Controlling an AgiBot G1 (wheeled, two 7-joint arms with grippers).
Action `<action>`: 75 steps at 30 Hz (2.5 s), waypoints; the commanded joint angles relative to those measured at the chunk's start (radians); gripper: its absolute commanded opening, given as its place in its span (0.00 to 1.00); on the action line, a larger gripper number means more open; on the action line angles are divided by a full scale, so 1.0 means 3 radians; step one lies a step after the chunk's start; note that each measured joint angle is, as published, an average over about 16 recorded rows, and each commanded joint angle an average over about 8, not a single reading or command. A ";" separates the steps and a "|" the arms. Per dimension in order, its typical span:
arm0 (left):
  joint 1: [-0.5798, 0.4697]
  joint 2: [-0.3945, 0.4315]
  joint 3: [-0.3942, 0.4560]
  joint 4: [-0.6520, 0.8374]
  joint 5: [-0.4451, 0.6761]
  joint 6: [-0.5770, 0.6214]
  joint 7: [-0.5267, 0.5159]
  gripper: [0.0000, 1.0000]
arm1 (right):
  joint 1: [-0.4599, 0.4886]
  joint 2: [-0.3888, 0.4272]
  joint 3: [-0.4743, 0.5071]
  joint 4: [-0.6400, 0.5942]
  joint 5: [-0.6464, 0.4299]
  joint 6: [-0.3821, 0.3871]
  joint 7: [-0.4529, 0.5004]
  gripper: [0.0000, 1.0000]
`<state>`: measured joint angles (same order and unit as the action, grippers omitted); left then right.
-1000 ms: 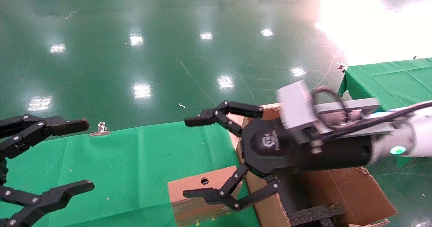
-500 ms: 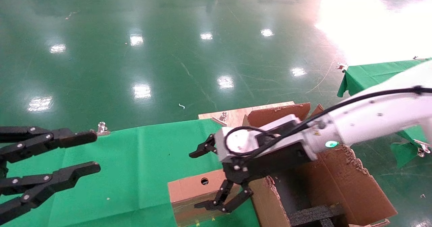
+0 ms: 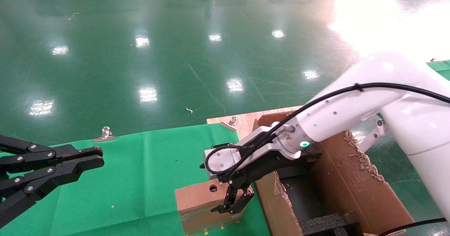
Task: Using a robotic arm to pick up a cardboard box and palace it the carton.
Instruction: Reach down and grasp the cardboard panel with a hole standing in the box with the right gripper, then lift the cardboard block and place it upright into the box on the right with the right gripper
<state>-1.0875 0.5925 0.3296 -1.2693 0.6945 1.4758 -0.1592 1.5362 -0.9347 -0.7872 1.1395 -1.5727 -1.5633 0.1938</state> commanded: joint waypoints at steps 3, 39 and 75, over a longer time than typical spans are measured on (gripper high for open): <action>0.0000 0.0000 0.0000 0.0000 0.0000 0.0000 0.0000 0.27 | 0.0103 -0.0119 -0.0152 -0.0073 -0.0167 -0.0015 -0.0048 1.00; 0.0001 -0.0001 0.0001 0.0001 0.0000 -0.0001 0.0001 1.00 | 0.0252 -0.0245 -0.0438 -0.0196 -0.0229 -0.0012 -0.0147 0.00; 0.0000 -0.0001 0.0002 0.0002 -0.0002 -0.0001 0.0002 1.00 | 0.1212 -0.0078 -0.0474 -0.0757 0.0066 -0.0076 -0.0642 0.00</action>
<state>-1.0876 0.5923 0.3301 -1.2688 0.6938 1.4754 -0.1587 1.9000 -0.9571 -0.9345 0.9138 -1.5552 -1.5842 0.0010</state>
